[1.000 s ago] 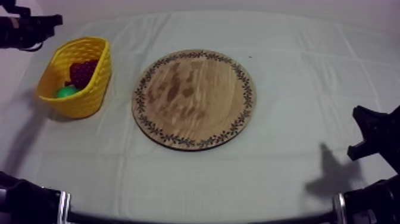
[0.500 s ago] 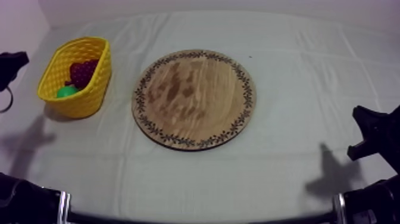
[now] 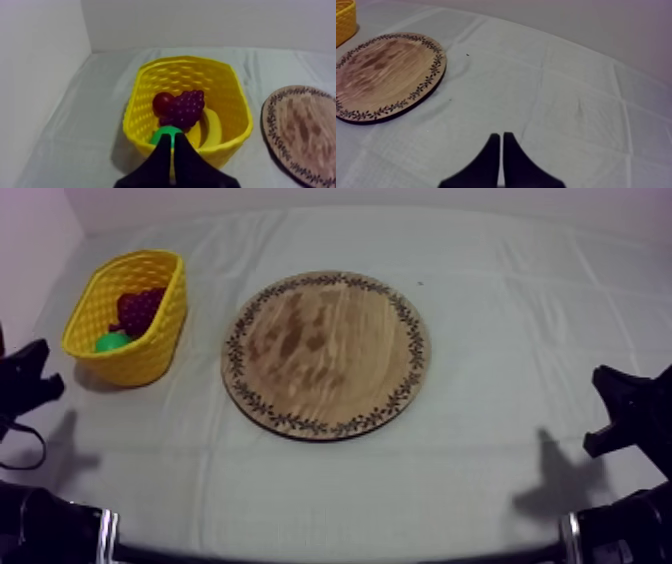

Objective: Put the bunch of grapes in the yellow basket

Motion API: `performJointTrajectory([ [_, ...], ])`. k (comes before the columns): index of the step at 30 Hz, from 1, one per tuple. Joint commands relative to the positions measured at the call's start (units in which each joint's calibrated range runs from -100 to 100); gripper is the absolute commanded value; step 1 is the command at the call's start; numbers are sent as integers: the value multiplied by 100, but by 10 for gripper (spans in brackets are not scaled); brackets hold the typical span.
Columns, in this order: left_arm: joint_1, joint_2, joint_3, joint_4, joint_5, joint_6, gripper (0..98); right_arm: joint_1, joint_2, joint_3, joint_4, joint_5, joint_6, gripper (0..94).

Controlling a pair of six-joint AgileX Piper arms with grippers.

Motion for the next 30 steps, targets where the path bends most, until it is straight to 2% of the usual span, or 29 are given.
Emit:
performJointTrajectory([
  [1, 15, -309, 315, 5, -9, -95, 0, 2, -1, -3, 1, 0, -1, 4],
  [5, 62, -698, 588, 18, -21, -141, 0, 2, -1, -3, 1, 0, -1, 4],
  [12, 72, -1183, 693, 101, 55, 7, 0, 2, -1, -3, -1, 0, 0, 4],
  [30, 88, -1295, 704, 221, 208, -11, 11, 2, -1, -3, 1, 0, -1, 4],
])
